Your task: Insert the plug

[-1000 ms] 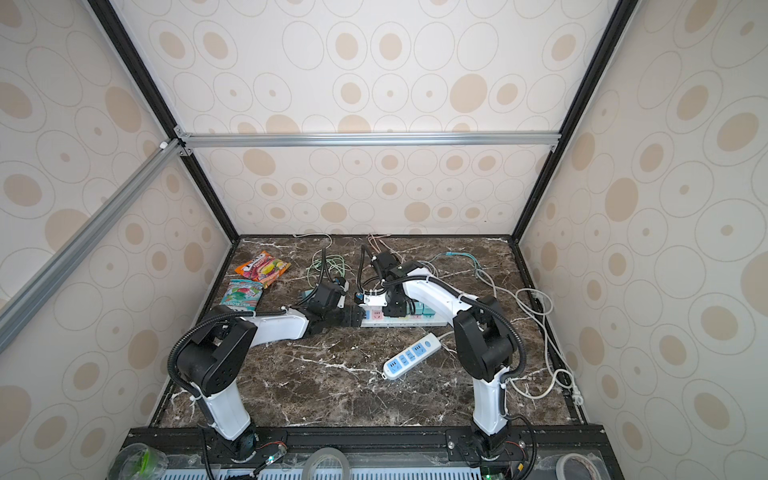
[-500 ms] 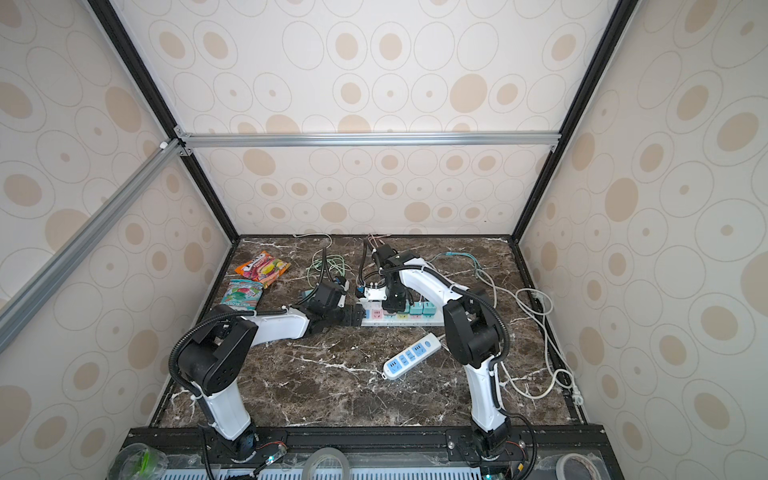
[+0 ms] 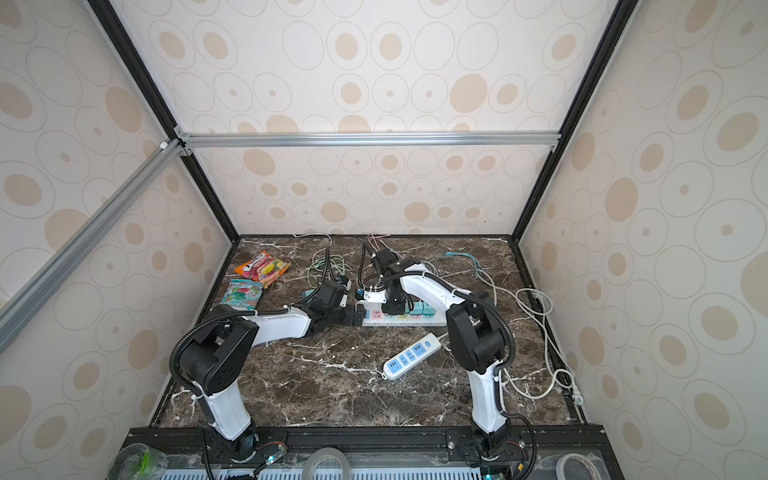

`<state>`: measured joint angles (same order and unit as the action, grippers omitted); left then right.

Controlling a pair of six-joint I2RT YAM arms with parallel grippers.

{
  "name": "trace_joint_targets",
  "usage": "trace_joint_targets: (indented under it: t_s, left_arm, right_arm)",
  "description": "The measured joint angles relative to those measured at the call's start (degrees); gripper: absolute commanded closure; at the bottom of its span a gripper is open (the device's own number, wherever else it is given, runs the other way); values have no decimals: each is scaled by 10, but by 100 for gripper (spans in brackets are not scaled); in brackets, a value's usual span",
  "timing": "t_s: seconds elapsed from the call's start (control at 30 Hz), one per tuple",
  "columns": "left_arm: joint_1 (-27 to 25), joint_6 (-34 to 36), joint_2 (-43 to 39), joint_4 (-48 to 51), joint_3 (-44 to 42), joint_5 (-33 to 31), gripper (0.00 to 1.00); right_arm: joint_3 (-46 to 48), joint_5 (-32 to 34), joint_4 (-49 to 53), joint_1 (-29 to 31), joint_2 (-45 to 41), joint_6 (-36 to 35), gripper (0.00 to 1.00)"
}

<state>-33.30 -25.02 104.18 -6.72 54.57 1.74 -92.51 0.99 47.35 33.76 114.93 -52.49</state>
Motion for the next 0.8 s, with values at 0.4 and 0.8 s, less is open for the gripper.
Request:
trace_joint_targets:
  t_s: [0.4, 0.8]
  left_arm:
    - [-2, 3, 9, 0, 12, -7, 2]
    - [-2, 5, 12, 16, 23, -8, 2]
  right_arm:
    - [54, -104, -2, -17, -71, 24, 29]
    - [223, -162, -132, -87, -260, 142, 30]
